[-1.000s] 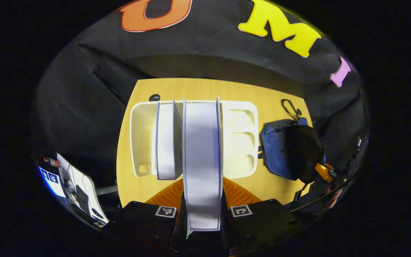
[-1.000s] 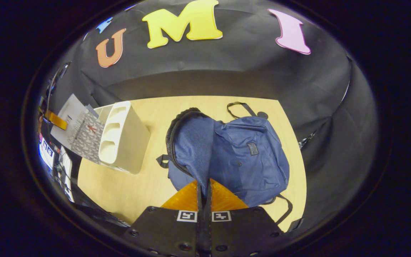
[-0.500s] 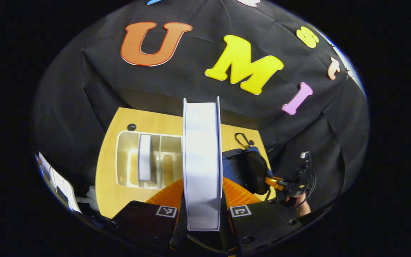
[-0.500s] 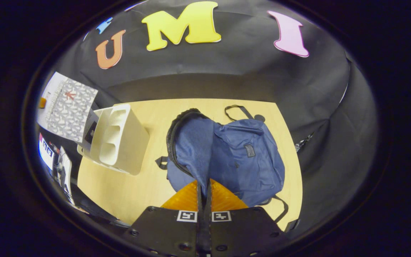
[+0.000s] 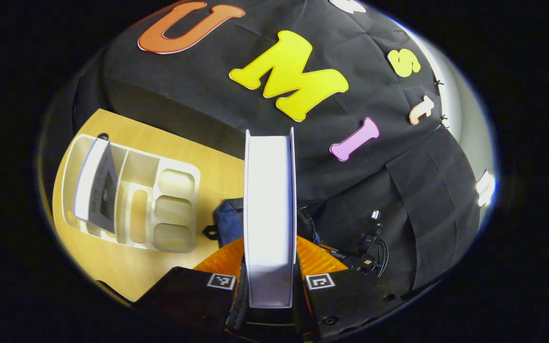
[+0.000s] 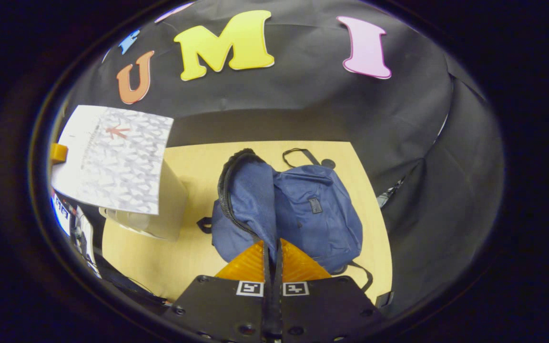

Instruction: Open the schoolbag, grab two books from the bookshelf and put them into the schoolbag.

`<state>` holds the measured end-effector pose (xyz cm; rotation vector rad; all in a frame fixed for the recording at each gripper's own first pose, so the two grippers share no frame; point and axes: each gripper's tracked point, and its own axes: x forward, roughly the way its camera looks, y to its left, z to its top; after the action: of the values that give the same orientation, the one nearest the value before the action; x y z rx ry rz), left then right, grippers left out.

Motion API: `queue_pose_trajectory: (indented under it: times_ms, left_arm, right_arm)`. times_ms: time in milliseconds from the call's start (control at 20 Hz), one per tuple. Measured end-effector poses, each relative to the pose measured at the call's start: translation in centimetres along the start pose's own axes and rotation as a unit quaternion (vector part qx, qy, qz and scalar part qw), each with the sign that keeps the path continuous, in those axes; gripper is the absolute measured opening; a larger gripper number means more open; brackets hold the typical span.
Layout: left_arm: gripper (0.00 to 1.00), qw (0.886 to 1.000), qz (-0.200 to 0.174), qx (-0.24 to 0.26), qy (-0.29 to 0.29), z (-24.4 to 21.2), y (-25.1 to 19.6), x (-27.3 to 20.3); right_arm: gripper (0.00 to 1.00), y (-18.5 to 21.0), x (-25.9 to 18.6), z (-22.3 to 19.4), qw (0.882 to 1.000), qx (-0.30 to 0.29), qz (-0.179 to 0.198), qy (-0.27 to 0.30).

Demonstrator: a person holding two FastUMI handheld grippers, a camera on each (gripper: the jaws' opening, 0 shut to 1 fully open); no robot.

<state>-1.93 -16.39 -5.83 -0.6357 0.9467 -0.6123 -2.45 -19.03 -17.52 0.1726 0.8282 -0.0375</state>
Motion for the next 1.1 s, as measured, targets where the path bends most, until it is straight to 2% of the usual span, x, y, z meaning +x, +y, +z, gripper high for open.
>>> queue_pose_trajectory:
  times_ms: [150, 300, 600, 750, 900, 950, 1000, 1100]
  left_arm:
    - [0.4, 0.999, -0.011, -0.028, 0.02, -3.2, 0.4, 4.9]
    - [0.4, 0.998, 0.009, -0.046, 0.031, -6.2, 2.1, 9.0]
    - [0.4, 0.995, 0.013, -0.079, 0.061, -11.4, 4.4, 15.5]
    - [0.4, 0.994, -0.005, -0.097, 0.051, -11.9, 5.1, 18.9]
    - [0.4, 0.991, -0.046, -0.119, 0.044, -12.6, 4.7, 21.1]
    - [0.39, 0.991, -0.054, -0.119, 0.042, -13.0, 4.7, 21.8]
    - [0.4, 0.991, -0.059, -0.112, 0.041, -13.5, 4.8, 22.5]
    - [0.4, 0.991, -0.072, -0.107, 0.04, -14.5, 4.3, 23.8]
  right_arm:
    - [0.0, -1.1, -0.3, 0.6, 1.0, 0.002, -0.009, -0.001]
    - [0.0, -2.1, -0.9, 1.2, 1.0, 0.007, -0.012, -0.005]
    - [0.0, -3.0, -1.2, 1.6, 1.0, 0.012, -0.01, -0.009]
    - [0.03, -2.9, -1.3, 1.5, 1.0, 0.017, -0.004, -0.01]
    - [0.0, -2.2, -1.4, 1.6, 1.0, 0.015, 0.001, -0.014]
    - [0.03, -1.8, -1.5, 1.7, 1.0, 0.012, 0.004, -0.014]
    - [0.0, -1.4, -1.5, 1.7, 1.0, 0.008, 0.007, -0.014]
    - [0.0, -0.7, -1.5, 1.9, 1.0, 0.001, 0.01, -0.014]
